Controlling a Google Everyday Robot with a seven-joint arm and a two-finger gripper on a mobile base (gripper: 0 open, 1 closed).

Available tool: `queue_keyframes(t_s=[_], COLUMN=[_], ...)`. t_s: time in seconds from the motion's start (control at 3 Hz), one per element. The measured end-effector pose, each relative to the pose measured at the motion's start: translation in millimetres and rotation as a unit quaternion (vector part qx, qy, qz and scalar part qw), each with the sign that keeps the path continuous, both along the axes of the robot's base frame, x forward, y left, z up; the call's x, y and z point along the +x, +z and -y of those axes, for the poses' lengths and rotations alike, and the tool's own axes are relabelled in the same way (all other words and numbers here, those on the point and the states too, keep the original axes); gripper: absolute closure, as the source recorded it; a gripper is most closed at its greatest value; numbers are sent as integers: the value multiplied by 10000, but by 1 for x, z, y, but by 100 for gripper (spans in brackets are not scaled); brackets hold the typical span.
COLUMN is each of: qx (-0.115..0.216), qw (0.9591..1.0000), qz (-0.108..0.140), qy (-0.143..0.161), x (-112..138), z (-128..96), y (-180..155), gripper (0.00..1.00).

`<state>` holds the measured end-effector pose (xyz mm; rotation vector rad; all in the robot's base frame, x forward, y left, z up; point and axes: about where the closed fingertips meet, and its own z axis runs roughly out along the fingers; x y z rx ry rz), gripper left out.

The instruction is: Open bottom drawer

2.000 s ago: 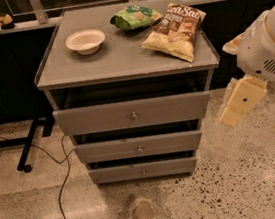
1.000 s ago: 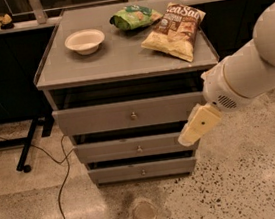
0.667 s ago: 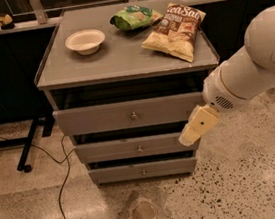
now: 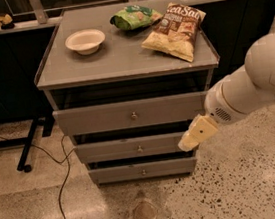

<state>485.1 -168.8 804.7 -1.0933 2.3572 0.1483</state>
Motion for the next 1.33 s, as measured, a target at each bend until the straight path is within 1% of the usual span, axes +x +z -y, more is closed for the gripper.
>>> queue_keyframes(t_s=[0.33, 0.67, 1.0, 1.33], qx=[318, 562, 702, 756], qw=[9989, 9967, 9950, 9937], qz=[-142, -286, -445, -620], qy=[-325, -506, -545, -556], x=[7, 11, 12, 13], z=[8, 12, 8, 6], y=[-45, -78, -106, -127], gripper=[0, 0, 0, 0])
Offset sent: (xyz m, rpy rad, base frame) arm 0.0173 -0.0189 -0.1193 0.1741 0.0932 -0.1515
